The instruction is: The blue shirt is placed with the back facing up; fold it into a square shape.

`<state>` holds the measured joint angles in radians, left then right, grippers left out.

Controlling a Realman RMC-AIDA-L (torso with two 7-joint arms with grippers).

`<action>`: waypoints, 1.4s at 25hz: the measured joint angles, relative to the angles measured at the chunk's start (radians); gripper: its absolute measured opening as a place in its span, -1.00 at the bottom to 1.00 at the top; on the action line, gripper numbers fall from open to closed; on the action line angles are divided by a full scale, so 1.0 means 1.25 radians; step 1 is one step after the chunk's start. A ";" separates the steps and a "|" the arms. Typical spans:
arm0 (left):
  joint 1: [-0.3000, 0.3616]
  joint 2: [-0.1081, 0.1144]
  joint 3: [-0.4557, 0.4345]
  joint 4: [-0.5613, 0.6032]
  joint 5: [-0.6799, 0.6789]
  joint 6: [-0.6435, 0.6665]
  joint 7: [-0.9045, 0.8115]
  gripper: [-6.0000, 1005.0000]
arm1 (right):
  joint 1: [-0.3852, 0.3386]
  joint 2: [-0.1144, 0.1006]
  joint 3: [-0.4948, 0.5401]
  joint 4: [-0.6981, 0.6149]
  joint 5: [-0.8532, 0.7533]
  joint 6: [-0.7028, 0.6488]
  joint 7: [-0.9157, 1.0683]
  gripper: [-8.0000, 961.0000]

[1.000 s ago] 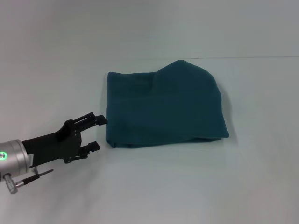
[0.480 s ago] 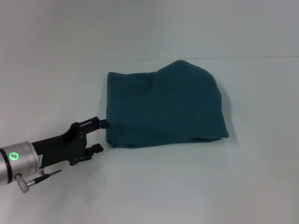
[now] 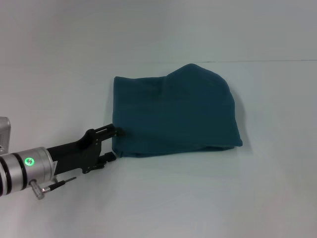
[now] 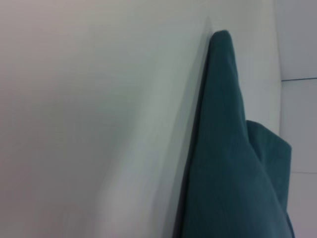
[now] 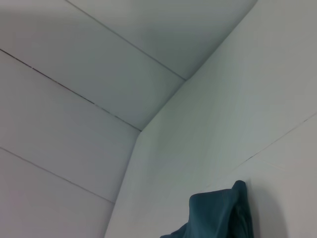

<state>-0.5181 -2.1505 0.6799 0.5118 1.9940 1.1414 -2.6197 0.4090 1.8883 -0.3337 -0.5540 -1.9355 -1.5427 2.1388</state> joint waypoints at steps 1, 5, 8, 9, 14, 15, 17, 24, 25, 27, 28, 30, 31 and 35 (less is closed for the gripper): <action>0.000 0.000 0.000 0.000 0.000 0.000 0.000 0.66 | 0.000 -0.001 0.002 0.005 0.000 0.000 -0.003 0.96; -0.010 0.003 0.001 -0.016 -0.002 -0.020 0.006 0.61 | -0.001 -0.004 0.007 0.018 0.000 -0.001 -0.011 0.96; -0.016 0.000 0.001 -0.018 -0.005 -0.030 0.012 0.57 | -0.002 -0.005 0.007 0.020 0.000 0.000 -0.011 0.96; -0.020 -0.001 0.001 -0.020 -0.005 -0.032 0.014 0.56 | -0.002 -0.005 0.007 0.020 0.000 0.000 -0.011 0.96; -0.034 0.000 0.000 -0.031 -0.005 -0.022 0.035 0.50 | -0.002 -0.005 0.015 0.020 0.000 -0.001 -0.011 0.96; -0.034 0.000 0.000 -0.031 -0.006 -0.021 0.037 0.49 | -0.002 -0.005 0.020 0.020 0.000 -0.003 -0.011 0.96; -0.031 0.000 -0.002 -0.032 -0.006 -0.016 0.037 0.47 | -0.002 -0.005 0.022 0.020 -0.001 -0.004 -0.011 0.96; -0.026 -0.001 -0.006 -0.032 -0.007 -0.017 0.037 0.00 | -0.002 -0.004 0.025 0.022 -0.003 -0.005 -0.011 0.96; -0.026 -0.001 -0.005 -0.032 -0.007 -0.018 0.037 -0.08 | -0.002 -0.004 0.025 0.022 -0.003 -0.005 -0.011 0.96; -0.026 0.000 -0.003 -0.032 -0.007 -0.018 0.039 -0.25 | -0.004 -0.004 0.025 0.023 -0.003 -0.006 -0.011 0.96; -0.026 0.000 -0.002 -0.032 -0.007 -0.018 0.040 -0.34 | -0.005 -0.004 0.025 0.023 -0.002 -0.006 -0.011 0.96; -0.026 0.000 -0.002 -0.031 -0.007 -0.015 0.043 -0.47 | -0.007 -0.004 0.026 0.026 -0.002 -0.004 -0.011 0.96; -0.026 0.000 -0.001 -0.031 -0.006 -0.014 0.044 -0.53 | -0.007 -0.004 0.026 0.028 -0.002 -0.003 -0.011 0.96; -0.027 0.000 -0.001 -0.030 -0.002 0.005 0.053 -0.73 | -0.009 -0.004 0.027 0.031 -0.001 -0.002 -0.011 0.96</action>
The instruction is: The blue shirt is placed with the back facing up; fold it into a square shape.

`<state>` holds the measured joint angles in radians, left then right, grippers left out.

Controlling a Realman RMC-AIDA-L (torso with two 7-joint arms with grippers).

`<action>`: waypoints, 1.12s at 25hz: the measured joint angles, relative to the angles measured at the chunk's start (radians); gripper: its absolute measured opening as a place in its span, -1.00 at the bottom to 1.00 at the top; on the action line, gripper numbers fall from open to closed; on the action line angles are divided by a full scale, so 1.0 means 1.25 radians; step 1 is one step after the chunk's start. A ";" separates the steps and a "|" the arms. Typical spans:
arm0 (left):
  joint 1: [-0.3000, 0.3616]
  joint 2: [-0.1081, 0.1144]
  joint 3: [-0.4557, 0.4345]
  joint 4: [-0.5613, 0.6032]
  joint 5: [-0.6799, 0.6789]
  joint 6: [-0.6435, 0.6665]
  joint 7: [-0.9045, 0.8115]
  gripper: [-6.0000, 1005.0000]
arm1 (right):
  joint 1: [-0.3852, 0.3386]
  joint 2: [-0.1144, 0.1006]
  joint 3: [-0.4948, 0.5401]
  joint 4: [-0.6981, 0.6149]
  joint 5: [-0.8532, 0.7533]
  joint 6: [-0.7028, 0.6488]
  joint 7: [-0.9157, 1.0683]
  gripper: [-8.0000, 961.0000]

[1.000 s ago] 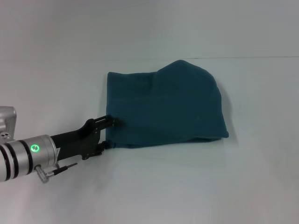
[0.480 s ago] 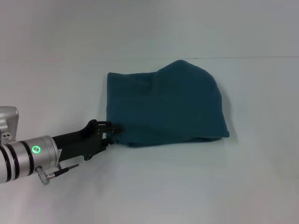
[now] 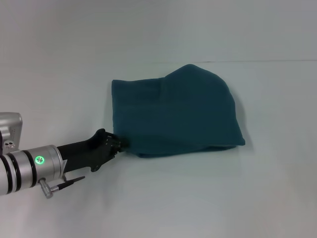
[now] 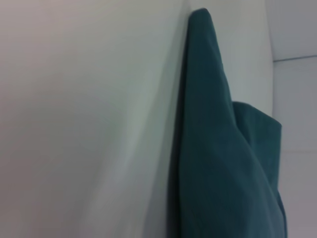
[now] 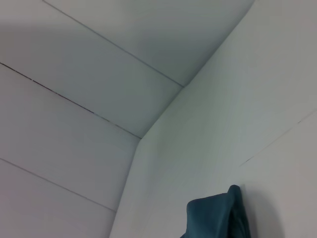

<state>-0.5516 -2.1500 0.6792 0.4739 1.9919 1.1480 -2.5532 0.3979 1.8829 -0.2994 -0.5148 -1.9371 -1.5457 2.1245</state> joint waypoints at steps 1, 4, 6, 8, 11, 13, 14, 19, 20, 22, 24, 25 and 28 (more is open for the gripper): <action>0.000 0.001 0.000 0.001 0.000 0.007 0.002 -0.79 | 0.000 0.000 0.000 0.000 0.000 0.000 0.000 0.96; 0.004 0.004 -0.001 0.004 0.001 0.035 0.008 -0.84 | 0.000 0.000 0.002 0.000 0.000 0.000 0.002 0.96; 0.015 0.006 -0.003 0.008 0.001 0.055 0.011 -0.84 | -0.001 0.000 0.002 0.000 0.001 0.001 0.003 0.96; 0.029 0.008 -0.004 0.015 0.002 0.073 0.011 -0.84 | -0.001 0.001 0.003 0.000 0.001 0.001 0.004 0.96; 0.054 0.008 -0.004 0.033 0.002 0.099 0.011 -0.84 | -0.002 0.003 0.004 0.000 0.001 0.001 0.006 0.96; 0.071 0.008 -0.004 0.045 0.002 0.116 0.011 -0.84 | -0.002 0.004 0.008 0.000 0.001 0.001 0.007 0.96; 0.079 0.009 -0.005 0.051 0.002 0.124 0.011 -0.84 | -0.002 0.005 0.010 0.001 0.001 0.001 0.007 0.96; 0.108 0.015 -0.008 0.068 0.002 0.147 0.011 -0.83 | 0.000 0.006 0.010 0.013 0.001 0.001 0.008 0.96; 0.111 0.017 -0.010 0.069 0.002 0.147 0.011 -0.83 | 0.000 0.006 0.010 0.014 0.001 0.001 0.007 0.96; 0.116 0.019 -0.020 0.069 0.009 0.148 0.011 -0.83 | 0.000 0.006 0.010 0.018 0.001 0.001 0.006 0.96; 0.116 0.023 -0.033 0.069 0.022 0.153 0.012 -0.82 | -0.001 0.006 0.010 0.019 0.001 0.001 0.006 0.96; 0.114 0.026 -0.037 0.069 0.029 0.158 0.013 -0.82 | -0.001 0.006 0.010 0.019 0.001 0.001 0.005 0.96; 0.108 0.030 -0.039 0.071 0.048 0.176 0.020 -0.82 | -0.001 0.006 0.010 0.019 -0.001 0.001 0.005 0.96</action>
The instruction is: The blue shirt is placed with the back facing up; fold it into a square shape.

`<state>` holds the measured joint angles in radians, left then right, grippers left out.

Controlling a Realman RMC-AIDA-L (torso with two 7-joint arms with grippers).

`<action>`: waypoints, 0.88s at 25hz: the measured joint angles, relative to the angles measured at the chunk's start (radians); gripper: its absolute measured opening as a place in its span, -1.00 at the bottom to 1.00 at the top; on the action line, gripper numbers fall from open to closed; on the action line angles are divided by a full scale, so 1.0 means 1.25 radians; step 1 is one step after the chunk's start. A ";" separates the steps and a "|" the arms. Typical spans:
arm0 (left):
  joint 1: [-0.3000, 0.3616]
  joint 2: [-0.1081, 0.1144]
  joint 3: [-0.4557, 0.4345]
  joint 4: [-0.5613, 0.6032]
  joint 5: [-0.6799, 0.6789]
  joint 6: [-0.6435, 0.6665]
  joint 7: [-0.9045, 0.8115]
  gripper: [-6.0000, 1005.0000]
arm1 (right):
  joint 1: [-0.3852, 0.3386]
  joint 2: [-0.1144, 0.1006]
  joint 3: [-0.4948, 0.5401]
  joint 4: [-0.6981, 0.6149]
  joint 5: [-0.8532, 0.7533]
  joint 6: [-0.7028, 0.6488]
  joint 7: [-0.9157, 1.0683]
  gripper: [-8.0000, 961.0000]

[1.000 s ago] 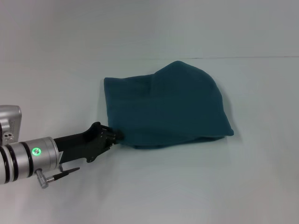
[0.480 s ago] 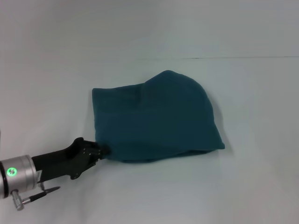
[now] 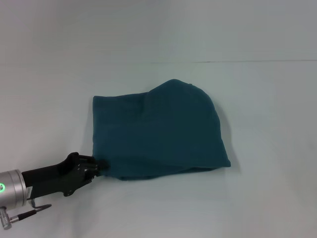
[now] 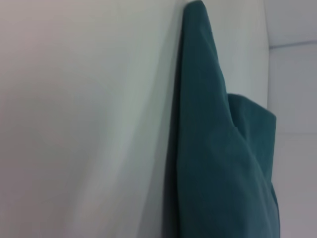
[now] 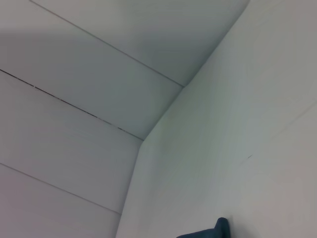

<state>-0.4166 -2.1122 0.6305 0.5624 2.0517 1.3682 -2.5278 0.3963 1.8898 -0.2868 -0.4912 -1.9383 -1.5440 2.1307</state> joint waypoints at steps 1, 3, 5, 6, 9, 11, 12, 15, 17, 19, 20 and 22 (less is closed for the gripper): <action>-0.001 0.000 0.000 0.003 0.006 0.002 0.000 -0.82 | 0.000 0.000 0.000 0.000 -0.001 0.000 0.000 0.96; -0.001 0.001 0.000 0.010 0.014 0.006 0.000 -0.81 | 0.001 0.000 -0.001 0.000 -0.002 0.000 0.000 0.96; 0.006 0.004 -0.003 0.031 0.030 0.017 -0.005 -0.81 | 0.002 0.000 -0.003 0.000 -0.002 0.001 0.001 0.96; 0.006 0.004 -0.003 0.031 0.030 0.017 -0.005 -0.72 | 0.002 0.000 -0.003 0.000 -0.002 0.001 0.001 0.96; 0.027 0.008 -0.033 0.070 0.038 0.047 -0.009 -0.46 | 0.002 0.000 -0.003 0.000 -0.003 0.001 0.003 0.96; 0.046 0.010 -0.078 0.106 0.036 0.076 -0.004 -0.29 | 0.001 0.000 -0.001 0.000 -0.003 0.001 0.003 0.96; 0.054 0.009 -0.101 0.123 0.034 0.092 0.003 -0.21 | 0.000 0.000 -0.001 0.000 -0.003 0.001 0.003 0.96; 0.064 0.009 -0.153 0.162 0.029 0.134 0.039 0.03 | -0.001 -0.001 -0.004 0.000 -0.004 0.003 0.003 0.96; 0.059 0.010 -0.170 0.173 0.026 0.155 0.091 0.19 | -0.001 -0.003 -0.006 0.000 -0.006 0.004 0.003 0.96; 0.044 0.011 -0.175 0.176 0.020 0.162 0.161 0.34 | -0.002 -0.004 -0.008 0.000 -0.006 0.004 0.003 0.96; 0.036 0.011 -0.175 0.176 0.019 0.161 0.194 0.42 | -0.002 -0.005 -0.008 0.000 -0.007 0.004 0.004 0.96; 0.013 0.011 -0.175 0.173 0.017 0.155 0.259 0.50 | -0.002 -0.005 -0.008 0.000 -0.007 0.005 0.004 0.96</action>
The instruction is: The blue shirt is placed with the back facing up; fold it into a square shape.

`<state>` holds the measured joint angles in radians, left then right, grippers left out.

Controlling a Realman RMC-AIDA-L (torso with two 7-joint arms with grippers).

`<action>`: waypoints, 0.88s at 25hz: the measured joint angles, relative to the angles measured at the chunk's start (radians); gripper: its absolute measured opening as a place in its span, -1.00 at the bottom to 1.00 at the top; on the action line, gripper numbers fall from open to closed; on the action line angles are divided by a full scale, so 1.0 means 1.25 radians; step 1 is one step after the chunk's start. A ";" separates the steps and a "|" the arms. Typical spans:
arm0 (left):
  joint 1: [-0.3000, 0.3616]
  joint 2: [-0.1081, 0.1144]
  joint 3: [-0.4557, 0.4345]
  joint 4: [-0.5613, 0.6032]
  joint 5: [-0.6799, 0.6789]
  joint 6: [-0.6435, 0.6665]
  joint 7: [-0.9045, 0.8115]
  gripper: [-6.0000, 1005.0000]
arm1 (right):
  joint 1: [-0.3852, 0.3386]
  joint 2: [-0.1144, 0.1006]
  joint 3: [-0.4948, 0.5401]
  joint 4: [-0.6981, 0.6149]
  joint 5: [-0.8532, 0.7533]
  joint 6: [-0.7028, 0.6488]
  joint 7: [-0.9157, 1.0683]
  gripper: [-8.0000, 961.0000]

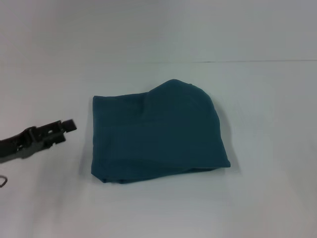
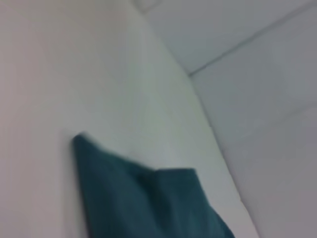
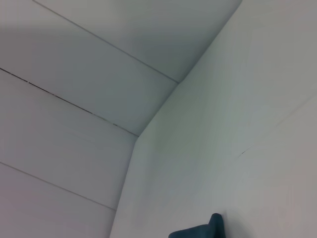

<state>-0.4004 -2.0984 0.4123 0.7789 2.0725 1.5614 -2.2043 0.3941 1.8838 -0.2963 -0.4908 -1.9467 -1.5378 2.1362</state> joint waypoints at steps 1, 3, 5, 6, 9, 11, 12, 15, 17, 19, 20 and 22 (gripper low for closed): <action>-0.014 0.000 0.000 -0.004 -0.001 -0.009 0.031 0.51 | 0.000 0.000 0.000 0.000 0.000 0.001 0.000 0.96; -0.042 0.000 -0.002 -0.016 -0.008 -0.035 0.086 0.51 | 0.000 0.000 0.000 0.000 -0.003 0.004 0.000 0.96; -0.066 -0.002 -0.001 -0.026 -0.019 -0.066 0.119 0.52 | 0.002 0.001 0.000 0.000 -0.009 0.005 0.000 0.96; -0.079 -0.004 0.000 -0.031 -0.025 -0.088 0.134 0.52 | 0.003 0.002 0.000 0.000 -0.012 0.005 0.000 0.96; -0.109 -0.009 0.011 -0.040 -0.028 -0.133 0.149 0.52 | 0.005 0.004 0.000 0.000 -0.019 0.003 0.001 0.96; -0.120 -0.009 0.021 -0.045 -0.028 -0.146 0.150 0.52 | 0.006 0.005 -0.002 0.000 -0.020 0.001 0.003 0.96; -0.123 -0.009 0.025 -0.046 -0.028 -0.147 0.152 0.52 | 0.007 0.005 -0.006 0.000 -0.021 0.000 0.003 0.96; -0.128 0.000 0.053 -0.038 -0.029 -0.125 0.196 0.52 | 0.026 -0.004 -0.103 -0.025 -0.043 -0.012 -0.027 0.96; -0.129 0.018 0.101 -0.012 -0.021 -0.078 0.260 0.52 | 0.036 -0.008 -0.141 -0.042 -0.053 -0.015 -0.043 0.96; -0.132 0.036 0.136 0.027 -0.005 -0.028 0.287 0.52 | 0.061 -0.008 -0.203 -0.094 -0.084 -0.014 -0.060 0.96; -0.134 0.043 0.146 0.046 0.003 -0.009 0.287 0.52 | 0.076 -0.005 -0.226 -0.131 -0.102 -0.010 -0.063 0.96; -0.142 0.053 0.148 0.079 0.020 0.023 0.275 0.52 | 0.111 0.010 -0.244 -0.205 -0.143 0.001 -0.057 0.96</action>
<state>-0.5782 -2.0318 0.5979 0.8777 2.0975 1.5896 -1.8602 0.5330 1.8957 -0.6014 -0.7471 -2.1253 -1.5369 2.0650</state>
